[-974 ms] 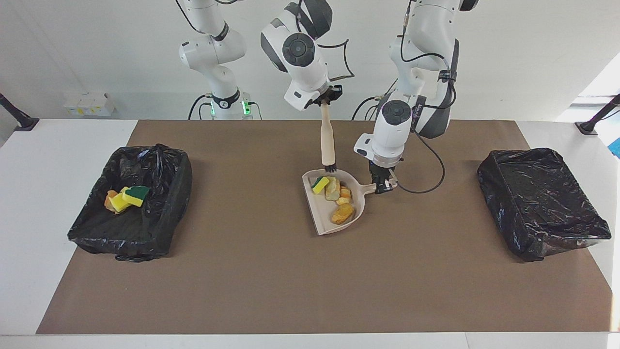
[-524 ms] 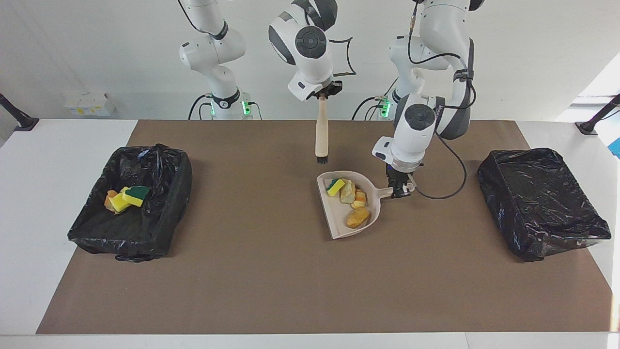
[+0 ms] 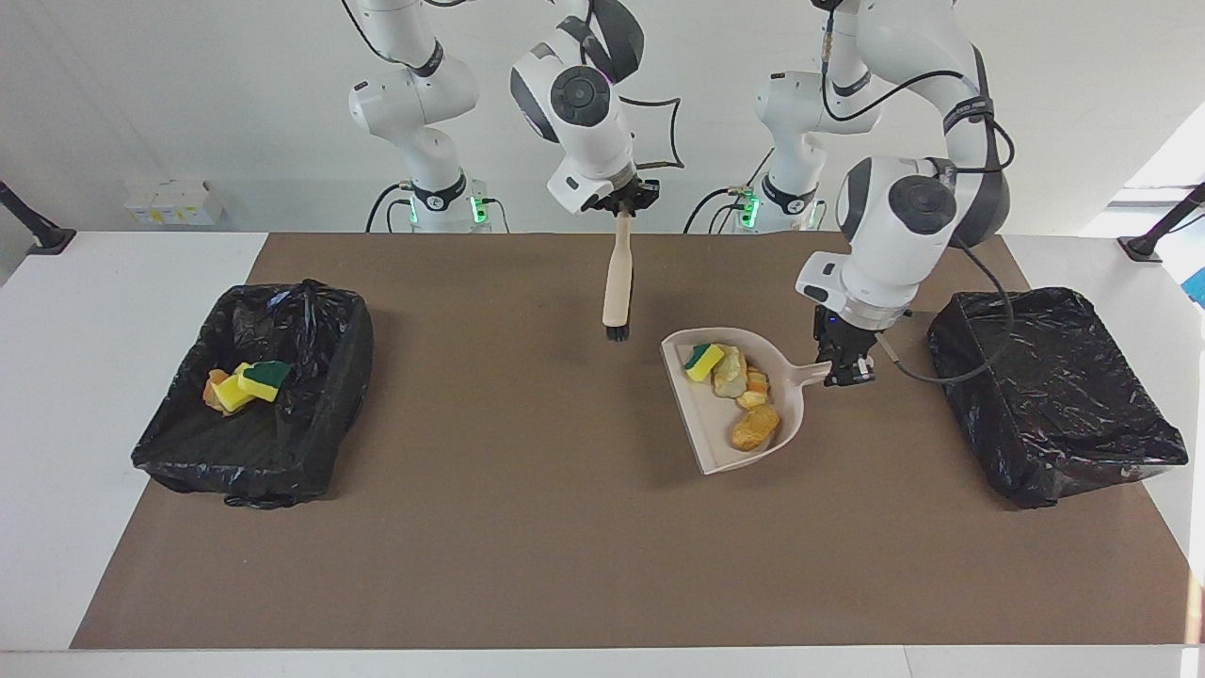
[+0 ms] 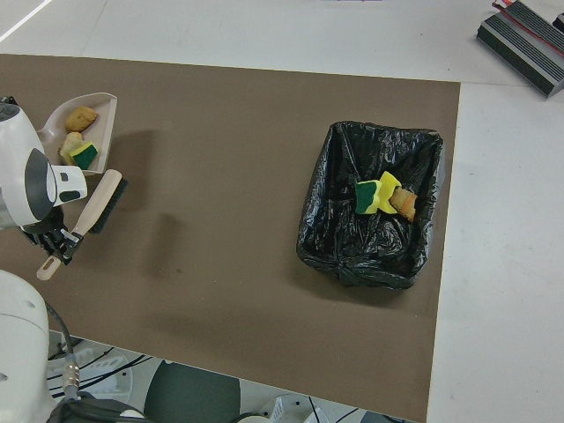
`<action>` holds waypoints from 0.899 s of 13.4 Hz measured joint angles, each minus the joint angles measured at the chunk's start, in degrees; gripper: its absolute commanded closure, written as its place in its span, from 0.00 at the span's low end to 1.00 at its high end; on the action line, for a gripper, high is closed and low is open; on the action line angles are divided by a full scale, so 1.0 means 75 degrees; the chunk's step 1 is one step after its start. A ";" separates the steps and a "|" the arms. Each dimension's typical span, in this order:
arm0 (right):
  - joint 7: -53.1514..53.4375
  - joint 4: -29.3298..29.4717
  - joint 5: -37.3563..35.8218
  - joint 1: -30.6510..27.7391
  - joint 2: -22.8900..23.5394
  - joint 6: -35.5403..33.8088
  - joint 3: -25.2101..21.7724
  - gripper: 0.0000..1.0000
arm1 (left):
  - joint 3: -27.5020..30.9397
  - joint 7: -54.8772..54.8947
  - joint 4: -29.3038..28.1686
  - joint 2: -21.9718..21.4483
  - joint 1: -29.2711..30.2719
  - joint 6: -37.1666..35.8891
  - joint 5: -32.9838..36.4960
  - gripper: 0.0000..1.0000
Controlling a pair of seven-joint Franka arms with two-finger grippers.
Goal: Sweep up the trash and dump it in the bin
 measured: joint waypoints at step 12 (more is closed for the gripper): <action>-0.0344 -0.0154 -0.1465 0.0567 0.1501 0.1304 0.0028 1.00 | 0.0101 0.4055 0.1665 0.0093 0.3636 -0.1660 0.0197 1.00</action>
